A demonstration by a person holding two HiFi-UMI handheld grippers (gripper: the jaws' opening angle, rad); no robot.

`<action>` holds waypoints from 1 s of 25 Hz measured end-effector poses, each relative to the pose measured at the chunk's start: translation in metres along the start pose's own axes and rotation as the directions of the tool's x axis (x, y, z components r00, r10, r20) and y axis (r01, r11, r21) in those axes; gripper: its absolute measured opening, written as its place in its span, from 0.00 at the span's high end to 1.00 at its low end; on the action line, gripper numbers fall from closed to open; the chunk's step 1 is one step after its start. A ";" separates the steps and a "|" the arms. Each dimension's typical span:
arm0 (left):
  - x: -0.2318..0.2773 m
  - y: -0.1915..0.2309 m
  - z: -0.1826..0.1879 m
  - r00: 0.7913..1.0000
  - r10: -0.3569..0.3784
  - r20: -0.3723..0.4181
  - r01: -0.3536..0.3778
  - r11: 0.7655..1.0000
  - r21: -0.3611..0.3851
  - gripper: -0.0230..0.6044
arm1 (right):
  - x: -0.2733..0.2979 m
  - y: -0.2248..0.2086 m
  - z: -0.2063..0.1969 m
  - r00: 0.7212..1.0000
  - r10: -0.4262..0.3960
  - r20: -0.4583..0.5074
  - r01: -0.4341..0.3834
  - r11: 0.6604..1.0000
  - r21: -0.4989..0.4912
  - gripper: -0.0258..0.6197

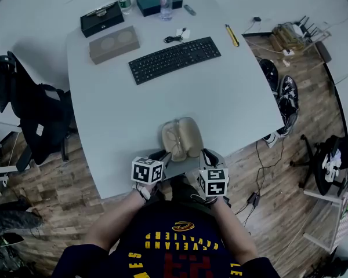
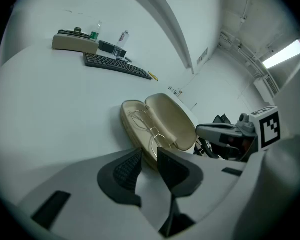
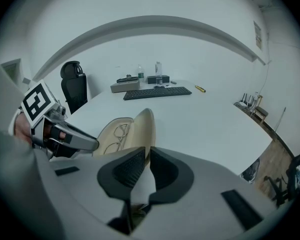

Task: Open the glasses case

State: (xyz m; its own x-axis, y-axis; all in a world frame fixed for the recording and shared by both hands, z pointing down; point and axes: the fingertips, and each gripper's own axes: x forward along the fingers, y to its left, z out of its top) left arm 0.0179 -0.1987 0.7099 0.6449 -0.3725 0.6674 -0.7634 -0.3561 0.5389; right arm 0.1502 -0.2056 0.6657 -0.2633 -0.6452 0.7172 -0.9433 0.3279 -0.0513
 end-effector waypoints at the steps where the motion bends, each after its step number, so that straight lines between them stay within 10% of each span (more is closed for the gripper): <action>1: 0.000 0.000 0.000 1.000 0.000 0.000 0.000 1.000 0.001 0.79 | 0.001 -0.001 -0.001 1.000 -0.001 -0.001 0.001 1.000 0.003 0.89; 25: 0.010 0.005 -0.002 0.998 0.012 -0.067 -0.007 0.998 0.062 0.79 | 0.021 -0.010 -0.014 0.997 0.036 -0.073 -0.032 0.998 0.056 0.89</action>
State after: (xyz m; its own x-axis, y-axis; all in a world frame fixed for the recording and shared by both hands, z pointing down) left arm 0.0205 -0.2025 0.7197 0.6321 -0.3184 0.7064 -0.7644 -0.4059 0.5009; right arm 0.1569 -0.2126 0.6914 -0.2820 -0.5807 0.7637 -0.9441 0.3095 -0.1133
